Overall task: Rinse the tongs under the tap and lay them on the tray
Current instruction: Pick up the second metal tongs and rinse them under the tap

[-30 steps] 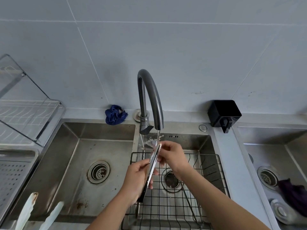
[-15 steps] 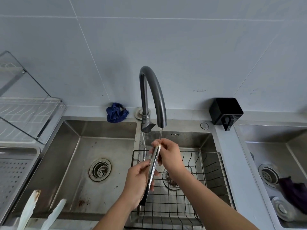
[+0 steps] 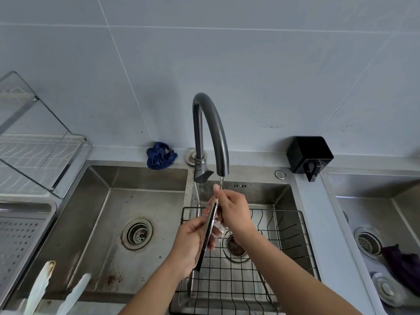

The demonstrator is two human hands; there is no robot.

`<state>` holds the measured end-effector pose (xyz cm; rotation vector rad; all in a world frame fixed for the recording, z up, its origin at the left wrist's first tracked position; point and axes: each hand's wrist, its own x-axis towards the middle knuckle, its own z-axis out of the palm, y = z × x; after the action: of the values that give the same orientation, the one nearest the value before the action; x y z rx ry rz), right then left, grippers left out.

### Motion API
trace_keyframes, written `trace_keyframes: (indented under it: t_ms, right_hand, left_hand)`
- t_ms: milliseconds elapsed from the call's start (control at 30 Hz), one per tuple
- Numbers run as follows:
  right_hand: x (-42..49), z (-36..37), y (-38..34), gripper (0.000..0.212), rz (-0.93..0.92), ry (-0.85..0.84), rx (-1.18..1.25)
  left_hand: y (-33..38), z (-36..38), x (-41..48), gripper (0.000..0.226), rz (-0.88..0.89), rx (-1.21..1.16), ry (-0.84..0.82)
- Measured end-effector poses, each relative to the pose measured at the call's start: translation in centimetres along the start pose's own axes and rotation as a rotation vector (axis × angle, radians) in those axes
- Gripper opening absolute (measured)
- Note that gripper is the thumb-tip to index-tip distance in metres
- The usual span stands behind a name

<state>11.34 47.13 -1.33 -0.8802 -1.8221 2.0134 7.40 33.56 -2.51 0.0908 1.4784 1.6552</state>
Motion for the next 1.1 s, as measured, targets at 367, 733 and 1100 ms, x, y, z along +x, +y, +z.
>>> trace_keyframes:
  t_ms: [367,733,1100]
  right_hand:
    - [-0.4,0.3,-0.5,0.043,-0.055,0.049,-0.111]
    - [0.4,-0.7,-1.4,0.034,-0.073,0.223,-0.269]
    - [-1.9,0.4,1.1,0.027,-0.015,0.076,-0.478]
  left_hand:
    - [-0.6,-0.2,0.4,0.021,-0.084,-0.133,0.037]
    - [-0.8,-1.5,0.8,0.059,-0.031,-0.218,-0.141]
    - [-0.3,-0.3,0.9,0.017,0.130,0.076,0.093]
